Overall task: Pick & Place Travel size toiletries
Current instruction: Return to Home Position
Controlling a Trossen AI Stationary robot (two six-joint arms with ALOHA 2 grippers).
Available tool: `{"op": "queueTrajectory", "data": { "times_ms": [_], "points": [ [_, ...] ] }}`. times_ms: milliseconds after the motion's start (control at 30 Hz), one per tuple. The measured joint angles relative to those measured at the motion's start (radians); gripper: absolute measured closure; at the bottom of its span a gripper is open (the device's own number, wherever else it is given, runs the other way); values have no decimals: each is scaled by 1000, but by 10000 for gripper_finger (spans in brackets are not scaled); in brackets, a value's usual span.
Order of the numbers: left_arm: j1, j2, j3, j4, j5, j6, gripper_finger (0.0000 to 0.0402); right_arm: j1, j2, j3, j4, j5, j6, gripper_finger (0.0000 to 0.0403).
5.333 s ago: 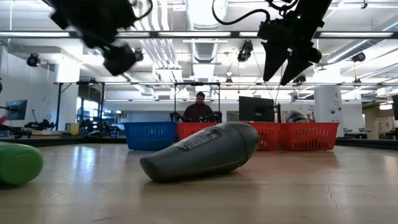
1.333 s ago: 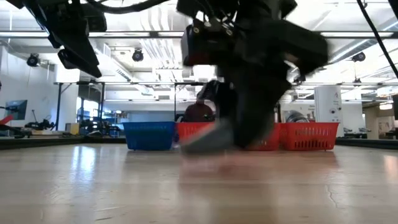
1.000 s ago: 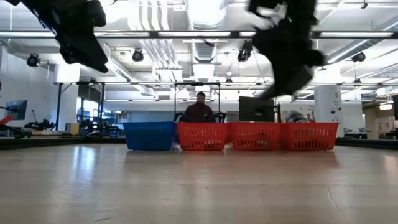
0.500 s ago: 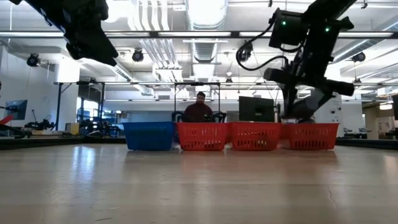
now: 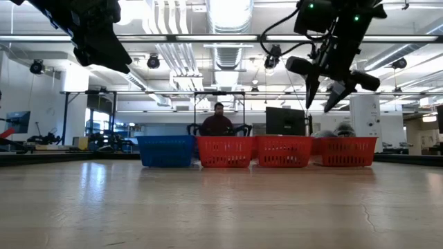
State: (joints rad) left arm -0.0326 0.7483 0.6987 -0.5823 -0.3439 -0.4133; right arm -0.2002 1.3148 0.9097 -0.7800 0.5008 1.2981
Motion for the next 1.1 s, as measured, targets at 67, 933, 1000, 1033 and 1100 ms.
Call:
{"op": "queueTrajectory", "data": {
  "times_ms": [67,933,1000,1033,1100],
  "points": [
    [0,0,0,0,0,0,188,-10,1,23,-38,6,-11,213],
    [383,-35,-315,884,372,237,217,-123,-56,-70,886,-545,-668,265],
    [437,-21,-323,1023,194,390,224,-154,-54,-64,897,-470,-741,275],
    [473,-10,-313,1029,109,426,226,-170,-55,-52,869,-423,-780,278],
    [549,-3,-265,972,41,440,227,-198,-56,-14,796,-340,-861,284]
  ]
}}
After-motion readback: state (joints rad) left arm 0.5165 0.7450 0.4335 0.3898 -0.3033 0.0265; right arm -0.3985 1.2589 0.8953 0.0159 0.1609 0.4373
